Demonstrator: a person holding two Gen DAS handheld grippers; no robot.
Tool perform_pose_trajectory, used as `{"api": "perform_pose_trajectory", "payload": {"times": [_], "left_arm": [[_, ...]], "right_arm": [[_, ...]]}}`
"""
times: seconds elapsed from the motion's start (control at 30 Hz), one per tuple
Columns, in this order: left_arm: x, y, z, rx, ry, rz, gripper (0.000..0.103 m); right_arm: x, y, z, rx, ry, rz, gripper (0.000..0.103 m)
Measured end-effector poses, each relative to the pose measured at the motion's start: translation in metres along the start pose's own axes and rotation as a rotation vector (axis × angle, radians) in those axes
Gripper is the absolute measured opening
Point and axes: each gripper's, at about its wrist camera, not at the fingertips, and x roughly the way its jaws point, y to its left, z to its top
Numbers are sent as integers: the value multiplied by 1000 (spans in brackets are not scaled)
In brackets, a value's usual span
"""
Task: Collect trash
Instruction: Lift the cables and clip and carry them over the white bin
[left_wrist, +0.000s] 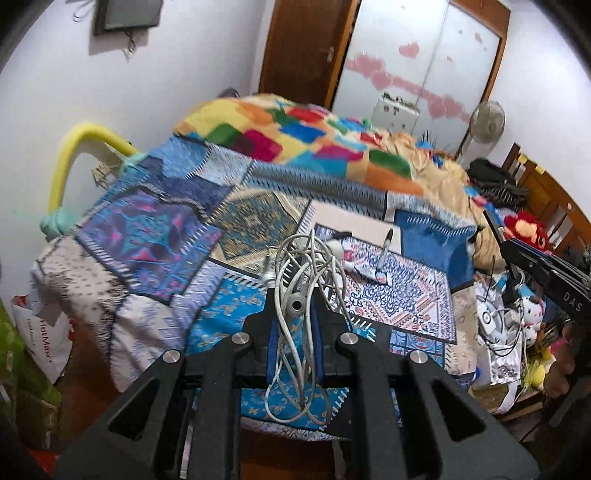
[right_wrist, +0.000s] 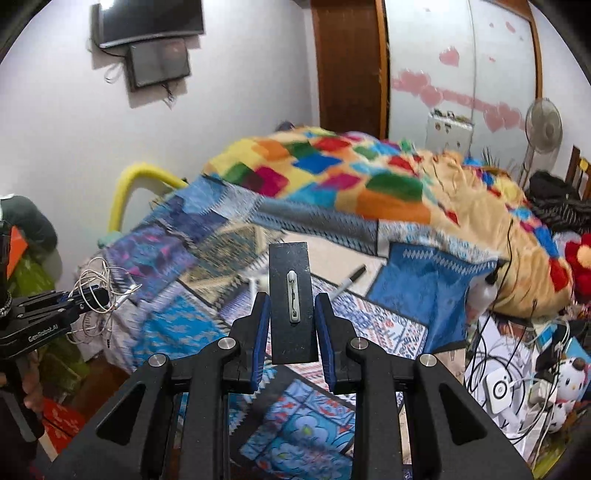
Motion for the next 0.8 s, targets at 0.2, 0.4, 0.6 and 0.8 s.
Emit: {"api": "perform_pose_trajectory", "payload": {"times": [0.2,0.4,0.6,0.8], "left_arm": [[-55,25,-19,-26,-51,28,15],[-101,62,-45,-70,-75,76,15],[-140,100,-79,-118,-89,139,15],[-165,138,-117,-167,-74,200,15]], "right_arm": [[-35,41,3,-45,-58,44,23],[-58,89,-3,-96,-79,106,23],[-66,137,-17,-142,-66,181,23],[-58,188,-36,-189,-18,260,23]]}}
